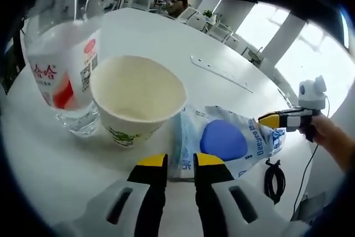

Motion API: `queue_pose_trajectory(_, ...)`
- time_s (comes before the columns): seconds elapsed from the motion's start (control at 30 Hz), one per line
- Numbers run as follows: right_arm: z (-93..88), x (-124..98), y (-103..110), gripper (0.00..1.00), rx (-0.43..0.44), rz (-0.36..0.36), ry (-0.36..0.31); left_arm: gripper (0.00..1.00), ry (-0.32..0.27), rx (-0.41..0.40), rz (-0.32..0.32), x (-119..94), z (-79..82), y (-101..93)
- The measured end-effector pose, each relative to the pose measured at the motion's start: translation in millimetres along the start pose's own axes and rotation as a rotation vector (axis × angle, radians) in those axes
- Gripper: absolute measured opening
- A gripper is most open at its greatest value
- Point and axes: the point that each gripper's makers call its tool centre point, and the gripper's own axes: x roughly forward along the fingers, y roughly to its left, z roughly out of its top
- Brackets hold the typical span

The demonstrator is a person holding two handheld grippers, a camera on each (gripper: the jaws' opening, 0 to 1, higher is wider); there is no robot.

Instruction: Arrange the tabletop items into an orderly group along one side of the table until the central work area is clear of visible clutter.

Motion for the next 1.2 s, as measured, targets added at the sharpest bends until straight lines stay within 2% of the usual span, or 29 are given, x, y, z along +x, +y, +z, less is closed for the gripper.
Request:
queue_pose_trajectory(0.5, 5.9, -8, 3, 0.22, -0.028, -0.001, -0.022, 0.30, -0.009, 0.037, -0.034, -8, 2.1, -9.4)
queue_pose_trajectory(1.03, 12.7, -20, 21, 0.36, -0.093, 0.026, -0.034, 0.51, -0.025, 0.088, -0.086, -22, 4.2, -17.8)
queue_pose_trajectory(1.2, 13.1, -23, 23, 0.40, -0.111, 0.032, -0.033, 0.55, -0.027, 0.095, -0.098, -28, 4.8, -17.6)
